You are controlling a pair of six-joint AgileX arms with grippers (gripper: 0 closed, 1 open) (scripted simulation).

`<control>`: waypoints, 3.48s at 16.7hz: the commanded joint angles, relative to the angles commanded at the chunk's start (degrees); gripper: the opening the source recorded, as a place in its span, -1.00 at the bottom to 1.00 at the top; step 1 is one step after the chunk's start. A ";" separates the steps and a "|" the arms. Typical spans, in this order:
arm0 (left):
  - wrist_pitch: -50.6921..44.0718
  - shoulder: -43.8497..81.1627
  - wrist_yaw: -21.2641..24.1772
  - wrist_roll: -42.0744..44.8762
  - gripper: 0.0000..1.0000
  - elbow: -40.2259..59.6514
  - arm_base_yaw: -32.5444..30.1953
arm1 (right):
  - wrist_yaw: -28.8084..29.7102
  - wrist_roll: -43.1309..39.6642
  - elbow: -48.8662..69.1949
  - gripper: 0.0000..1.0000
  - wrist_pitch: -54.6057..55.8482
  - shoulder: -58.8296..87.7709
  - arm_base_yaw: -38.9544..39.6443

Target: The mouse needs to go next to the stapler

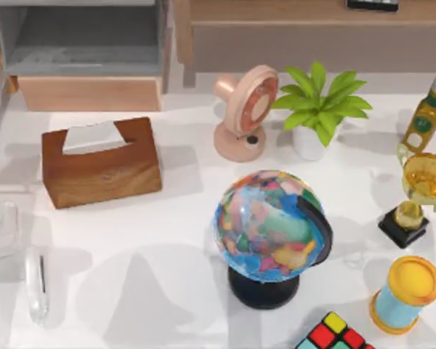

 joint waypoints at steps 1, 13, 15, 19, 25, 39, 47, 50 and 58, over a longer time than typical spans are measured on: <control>-3.54 6.99 0.13 1.47 1.00 6.77 0.95 | 0.00 0.00 0.00 1.00 0.00 0.00 0.00; -42.69 84.60 0.58 15.51 1.00 77.53 13.60 | 0.00 0.00 0.00 1.00 0.00 0.00 0.00; -46.33 91.81 0.70 16.64 1.00 84.71 14.15 | 0.00 0.00 0.00 1.00 0.00 0.00 0.00; -49.28 98.94 0.96 17.79 1.00 92.69 13.58 | 0.00 0.00 0.00 1.00 0.00 0.00 0.00; -49.30 99.35 0.95 17.81 1.00 93.04 13.66 | 0.00 0.00 0.00 1.00 0.00 0.00 0.00; -45.10 98.42 1.04 18.16 1.00 88.08 13.86 | 0.00 0.00 0.00 1.00 0.00 0.00 0.00; -43.03 99.78 0.98 17.72 1.00 87.32 13.34 | 0.00 0.00 0.00 1.00 0.00 0.00 0.00; -43.03 99.78 0.98 17.72 0.55 87.32 13.34 | 0.00 0.00 0.00 1.00 0.00 0.00 0.00; -43.03 99.78 0.98 17.72 -0.66 87.32 13.34 | 0.00 0.00 0.00 1.00 0.00 0.00 0.00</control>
